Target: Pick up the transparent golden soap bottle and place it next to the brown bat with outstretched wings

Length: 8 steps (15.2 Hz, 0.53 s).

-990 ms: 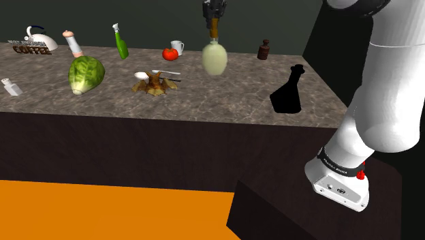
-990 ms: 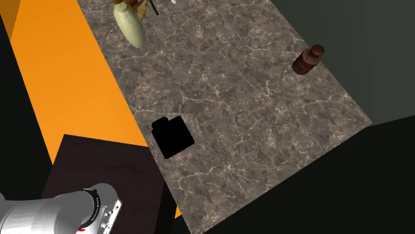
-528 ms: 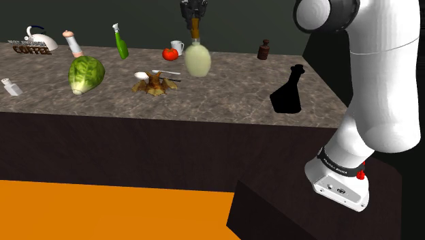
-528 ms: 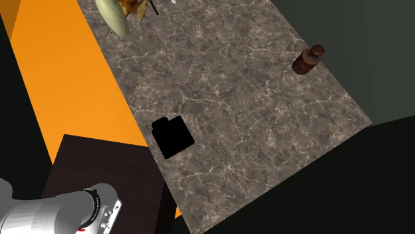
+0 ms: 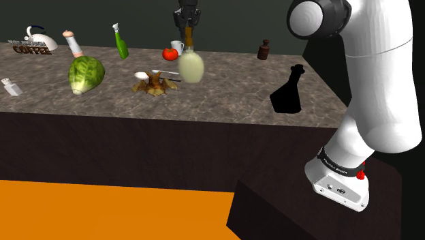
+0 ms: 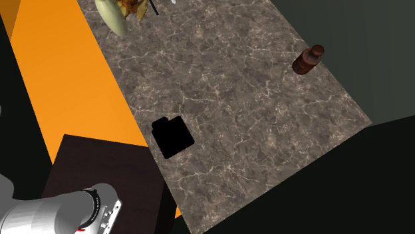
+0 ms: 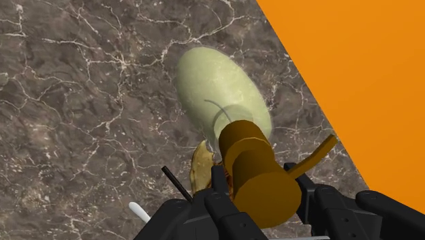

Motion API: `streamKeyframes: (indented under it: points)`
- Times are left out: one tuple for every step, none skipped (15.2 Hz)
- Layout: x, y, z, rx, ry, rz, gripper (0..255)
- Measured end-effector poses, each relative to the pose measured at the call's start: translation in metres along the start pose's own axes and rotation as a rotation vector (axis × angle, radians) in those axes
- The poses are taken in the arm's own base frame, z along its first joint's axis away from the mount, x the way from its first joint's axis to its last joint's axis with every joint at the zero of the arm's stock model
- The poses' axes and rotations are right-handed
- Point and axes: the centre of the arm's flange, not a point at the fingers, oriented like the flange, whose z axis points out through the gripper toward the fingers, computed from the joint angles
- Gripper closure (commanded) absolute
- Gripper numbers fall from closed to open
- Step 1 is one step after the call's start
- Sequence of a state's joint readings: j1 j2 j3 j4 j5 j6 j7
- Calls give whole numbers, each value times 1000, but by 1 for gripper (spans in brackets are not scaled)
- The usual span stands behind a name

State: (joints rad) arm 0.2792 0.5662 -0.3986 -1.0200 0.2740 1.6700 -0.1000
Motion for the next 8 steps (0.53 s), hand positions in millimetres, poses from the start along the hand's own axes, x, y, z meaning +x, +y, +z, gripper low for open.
streamKeyframes:
  points:
    - [-1, 1, 5, 0, 0, 0, 255]
    - [-2, 2, 10, 0, 0, 0, 255]
    - [-2, 1, 16, 0, 0, 0, 255]
    - [-4, 1, 21, 0, 0, 0, 255]
    - [-4, 1, 26, 0, 0, 0, 255]
    - [-5, 3, 31, 0, 0, 0, 255]
    - [-6, 3, 36, 0, 0, 0, 255]
    - [-7, 3, 42, 0, 0, 0, 255]
